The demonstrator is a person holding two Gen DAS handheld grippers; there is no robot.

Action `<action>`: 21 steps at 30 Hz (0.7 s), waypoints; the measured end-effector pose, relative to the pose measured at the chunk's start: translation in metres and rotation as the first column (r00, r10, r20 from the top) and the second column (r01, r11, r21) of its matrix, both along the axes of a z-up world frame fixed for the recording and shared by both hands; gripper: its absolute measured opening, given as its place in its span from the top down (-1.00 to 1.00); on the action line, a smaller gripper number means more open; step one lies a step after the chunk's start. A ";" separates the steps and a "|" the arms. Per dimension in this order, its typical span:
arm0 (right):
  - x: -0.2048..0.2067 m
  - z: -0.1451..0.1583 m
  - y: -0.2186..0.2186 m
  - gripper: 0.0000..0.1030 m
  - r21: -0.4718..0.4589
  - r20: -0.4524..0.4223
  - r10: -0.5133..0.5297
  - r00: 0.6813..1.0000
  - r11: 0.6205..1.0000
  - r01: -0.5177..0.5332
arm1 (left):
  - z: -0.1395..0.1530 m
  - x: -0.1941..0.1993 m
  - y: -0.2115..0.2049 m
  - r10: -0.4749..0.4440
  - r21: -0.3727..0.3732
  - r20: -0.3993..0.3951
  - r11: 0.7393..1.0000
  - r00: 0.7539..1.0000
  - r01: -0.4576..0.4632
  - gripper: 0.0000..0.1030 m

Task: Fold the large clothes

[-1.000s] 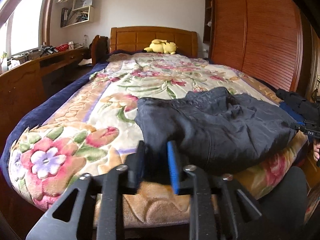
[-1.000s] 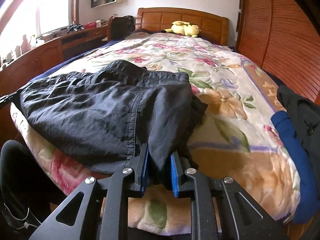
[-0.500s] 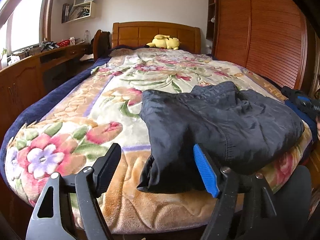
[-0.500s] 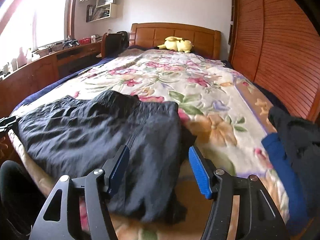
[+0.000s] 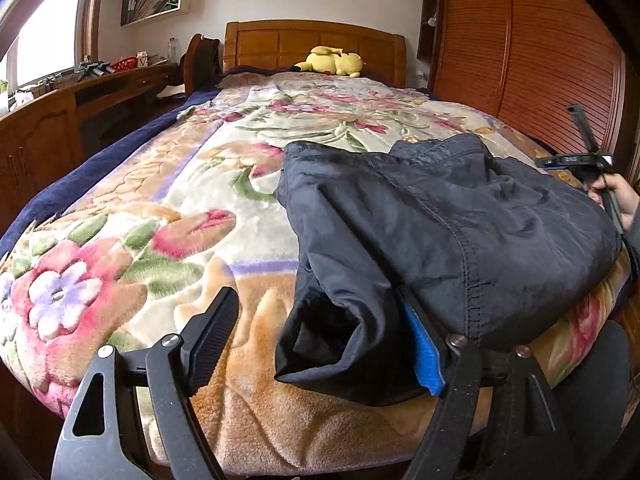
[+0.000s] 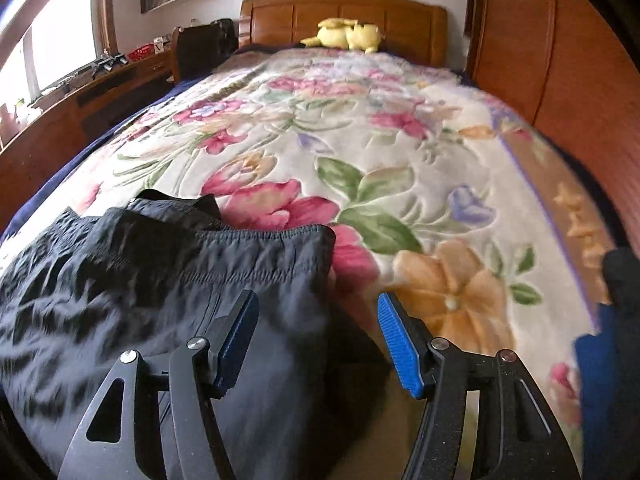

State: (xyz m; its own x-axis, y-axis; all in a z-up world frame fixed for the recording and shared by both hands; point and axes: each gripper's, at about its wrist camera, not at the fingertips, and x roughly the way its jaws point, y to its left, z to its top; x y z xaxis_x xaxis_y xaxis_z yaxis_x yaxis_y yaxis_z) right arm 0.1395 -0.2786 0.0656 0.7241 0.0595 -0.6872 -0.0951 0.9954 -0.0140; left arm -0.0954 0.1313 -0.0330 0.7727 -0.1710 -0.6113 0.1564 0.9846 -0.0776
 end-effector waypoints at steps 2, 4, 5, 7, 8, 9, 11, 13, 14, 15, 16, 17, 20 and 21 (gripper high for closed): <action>0.017 -0.006 -0.001 -0.24 0.017 -0.031 0.009 0.999 1.000 -0.009 | -0.001 0.000 0.000 0.001 -0.005 -0.005 1.000 1.000 -0.001 -0.55; 0.031 -0.015 0.000 -0.24 0.029 -0.069 0.024 0.997 0.999 -0.022 | -0.002 0.000 0.002 0.002 -0.009 -0.008 1.000 1.000 -0.002 -0.55; 0.038 -0.019 -0.001 -0.24 0.040 -0.089 0.034 0.995 0.999 -0.031 | -0.002 0.001 0.002 0.003 -0.011 -0.009 1.000 1.000 -0.003 -0.55; 0.050 -0.027 -0.003 -0.24 0.061 -0.121 0.052 0.991 0.997 -0.045 | -0.003 0.001 0.002 0.003 -0.010 -0.010 1.000 1.000 -0.003 -0.55; 0.054 -0.028 -0.005 -0.22 0.078 -0.122 0.062 0.991 0.996 -0.053 | -0.004 0.001 0.003 0.001 -0.011 -0.010 1.000 1.000 -0.002 -0.55; 0.056 -0.029 -0.006 0.05 0.105 -0.115 0.075 0.991 0.992 -0.063 | -0.004 0.000 0.003 0.001 -0.012 -0.010 1.000 1.000 -0.001 -0.55; 0.057 -0.027 -0.006 0.44 0.119 -0.093 0.097 0.991 0.989 -0.086 | -0.004 0.000 0.003 0.002 -0.012 -0.009 1.000 1.000 -0.002 -0.55; 0.053 -0.023 -0.005 0.78 0.092 -0.056 0.123 0.991 0.989 -0.117 | -0.004 0.000 0.003 0.003 -0.008 -0.008 1.000 1.000 -0.003 -0.55; 0.050 -0.019 -0.003 0.84 0.073 -0.030 0.134 0.991 0.989 -0.131 | -0.003 0.000 0.002 0.003 -0.005 -0.005 1.000 1.000 -0.003 -0.55; 0.045 -0.014 -0.001 0.87 0.046 0.007 0.137 0.991 0.989 -0.137 | -0.002 0.000 0.002 0.004 0.000 -0.001 1.000 1.000 -0.004 -0.55; 0.039 -0.008 0.000 0.88 0.027 0.045 0.139 0.989 0.990 -0.140 | -0.002 0.000 0.002 0.005 0.005 0.002 1.000 1.000 -0.005 -0.55; 0.033 0.002 0.002 0.88 -0.001 0.097 0.135 0.986 0.991 -0.135 | -0.001 -0.001 0.002 0.006 0.008 0.006 1.000 1.000 -0.006 -0.55; 0.017 0.028 0.000 0.89 -0.040 0.232 0.095 0.968 0.995 -0.089 | 0.004 -0.003 0.001 0.004 -0.003 0.024 1.000 1.000 -0.004 -0.55; 0.014 0.036 -0.005 0.90 -0.038 0.279 0.075 0.957 0.997 -0.067 | 0.006 -0.003 0.001 0.005 -0.007 0.032 1.000 0.999 -0.005 -0.55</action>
